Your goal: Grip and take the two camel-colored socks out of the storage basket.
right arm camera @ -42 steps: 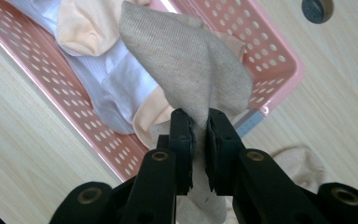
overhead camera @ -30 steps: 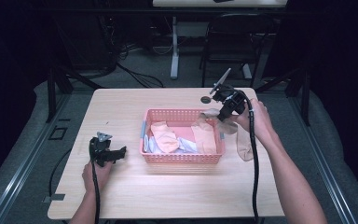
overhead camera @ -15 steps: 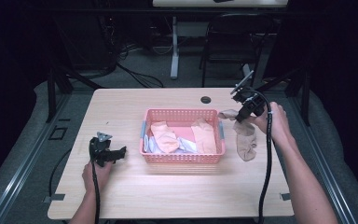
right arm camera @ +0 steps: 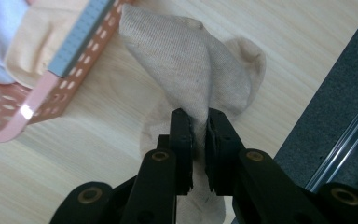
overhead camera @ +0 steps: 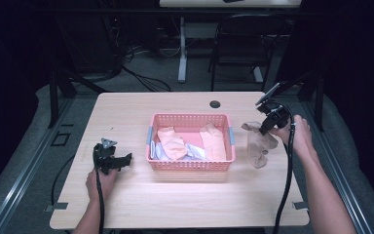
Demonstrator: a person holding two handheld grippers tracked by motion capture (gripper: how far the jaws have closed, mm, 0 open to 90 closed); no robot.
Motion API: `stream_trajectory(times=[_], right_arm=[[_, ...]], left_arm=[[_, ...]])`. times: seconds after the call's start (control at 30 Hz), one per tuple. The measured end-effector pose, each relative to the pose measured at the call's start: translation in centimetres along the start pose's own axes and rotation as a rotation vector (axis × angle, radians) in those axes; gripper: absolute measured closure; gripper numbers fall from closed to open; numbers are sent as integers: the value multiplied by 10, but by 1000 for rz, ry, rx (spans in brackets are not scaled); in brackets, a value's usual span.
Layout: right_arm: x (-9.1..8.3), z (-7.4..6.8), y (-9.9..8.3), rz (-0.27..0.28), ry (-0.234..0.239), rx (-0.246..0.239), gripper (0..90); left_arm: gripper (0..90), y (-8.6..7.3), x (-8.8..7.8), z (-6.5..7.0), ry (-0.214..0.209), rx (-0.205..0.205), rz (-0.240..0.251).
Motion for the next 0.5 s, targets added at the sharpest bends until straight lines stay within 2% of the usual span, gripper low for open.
stream_trajectory(times=[0.07, 0.13, 0.2, 0.33, 0.5], right_arm=[[7, 4, -3, -3, -4, 22, 822], [19, 8, -10, -25, 18, 49, 822], [23, 9, -12, -39, 17, 53, 822], [42, 15, -20, -58, 30, 81, 822], [58, 17, -24, -80, 30, 90, 811]], left_arm=[[150, 0, 0, 0, 0, 0, 0], [150, 0, 0, 0, 0, 0, 0], [150, 0, 0, 0, 0, 0, 0], [150, 0, 0, 0, 1, 0, 1], [150, 0, 0, 0, 0, 0, 0]])
Point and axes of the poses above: each handheld gripper's, and its own axes: x roughly forward along the jaws, y roughly out of its top, z roughly to its right, the point moved 7 cm from there along x, roughly forward along the jaws, and after that the axes turned 4 degrees about -y, right-handed, at the moved point
